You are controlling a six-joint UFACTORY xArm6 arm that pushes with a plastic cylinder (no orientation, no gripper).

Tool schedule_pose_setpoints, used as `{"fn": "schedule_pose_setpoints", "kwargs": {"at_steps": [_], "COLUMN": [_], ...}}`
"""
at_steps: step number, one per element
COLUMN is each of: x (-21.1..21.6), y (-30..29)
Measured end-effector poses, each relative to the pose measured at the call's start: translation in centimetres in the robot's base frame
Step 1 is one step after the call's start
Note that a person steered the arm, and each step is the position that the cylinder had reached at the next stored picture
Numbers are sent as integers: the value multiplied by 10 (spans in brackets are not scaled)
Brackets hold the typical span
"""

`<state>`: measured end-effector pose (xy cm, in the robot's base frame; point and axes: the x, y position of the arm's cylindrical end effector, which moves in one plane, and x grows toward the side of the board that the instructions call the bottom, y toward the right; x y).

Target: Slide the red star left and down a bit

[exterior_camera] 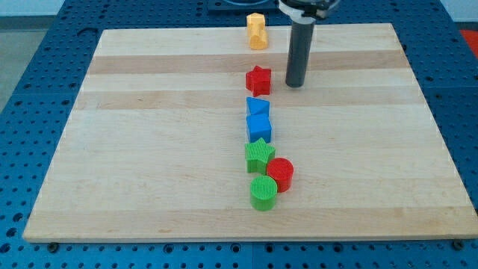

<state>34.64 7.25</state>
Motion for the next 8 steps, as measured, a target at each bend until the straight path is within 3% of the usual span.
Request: {"fn": "schedule_pose_setpoints", "kwargs": {"at_steps": [4,8], "x": [-8,23], "y": [-169,-156]}}
